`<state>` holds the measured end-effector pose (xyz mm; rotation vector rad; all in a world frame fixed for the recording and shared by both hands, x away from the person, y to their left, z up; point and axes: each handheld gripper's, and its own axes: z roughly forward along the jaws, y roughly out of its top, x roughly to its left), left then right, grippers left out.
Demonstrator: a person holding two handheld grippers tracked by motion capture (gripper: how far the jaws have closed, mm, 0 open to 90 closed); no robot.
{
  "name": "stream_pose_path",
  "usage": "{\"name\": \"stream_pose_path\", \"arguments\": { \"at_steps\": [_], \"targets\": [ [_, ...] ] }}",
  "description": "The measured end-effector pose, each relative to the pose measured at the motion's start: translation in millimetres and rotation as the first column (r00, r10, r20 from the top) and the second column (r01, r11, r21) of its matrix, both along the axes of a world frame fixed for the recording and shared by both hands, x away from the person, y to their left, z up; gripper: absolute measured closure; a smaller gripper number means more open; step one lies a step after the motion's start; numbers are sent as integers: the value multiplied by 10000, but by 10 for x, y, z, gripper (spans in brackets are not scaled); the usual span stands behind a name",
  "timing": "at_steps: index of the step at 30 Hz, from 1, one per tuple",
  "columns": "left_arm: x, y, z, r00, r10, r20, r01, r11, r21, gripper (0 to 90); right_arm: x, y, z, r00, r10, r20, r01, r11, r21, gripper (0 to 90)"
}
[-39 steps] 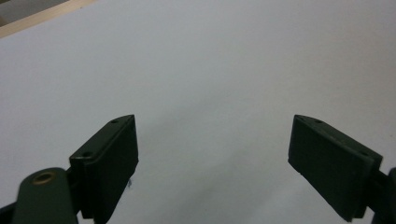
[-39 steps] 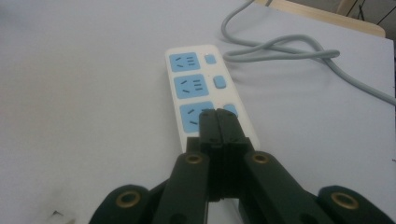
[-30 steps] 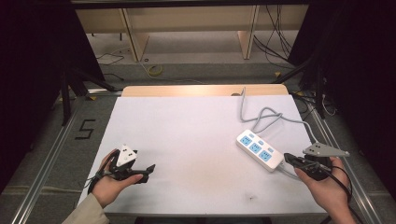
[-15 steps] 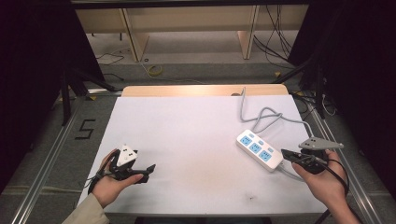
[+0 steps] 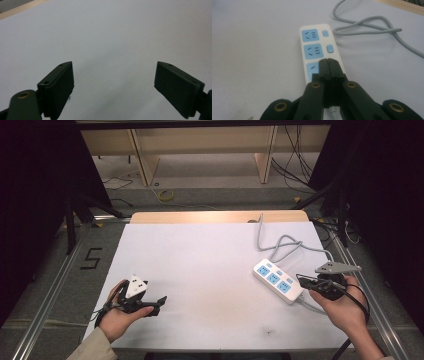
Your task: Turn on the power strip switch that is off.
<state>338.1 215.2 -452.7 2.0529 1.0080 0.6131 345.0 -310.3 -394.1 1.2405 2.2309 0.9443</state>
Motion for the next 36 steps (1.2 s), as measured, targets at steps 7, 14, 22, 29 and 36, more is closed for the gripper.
{"name": "stream_pose_path", "arguments": {
  "at_steps": [7,14,22,29,36],
  "targets": [
    [1,-3,-2,10000,-25,-20,25,10000,18,158,57,29,33,9998,44,-184,-46,9999,-128,900],
    [-2,-10,-1,10000,-23,20,23,10000,71,158,111,39,45,9992,-48,-402,40,9998,-183,900],
    [-3,-9,4,10000,-3,85,3,10000,69,158,161,88,82,9980,34,-636,-55,9994,-334,900],
    [-2,-13,1,10000,-13,57,13,10000,69,159,230,108,111,9958,52,-910,-96,9988,-479,900],
    [0,-11,6,9999,3,109,-4,10000,88,159,306,135,144,9923,-29,-1240,-44,9983,-587,900]
  ]
}}
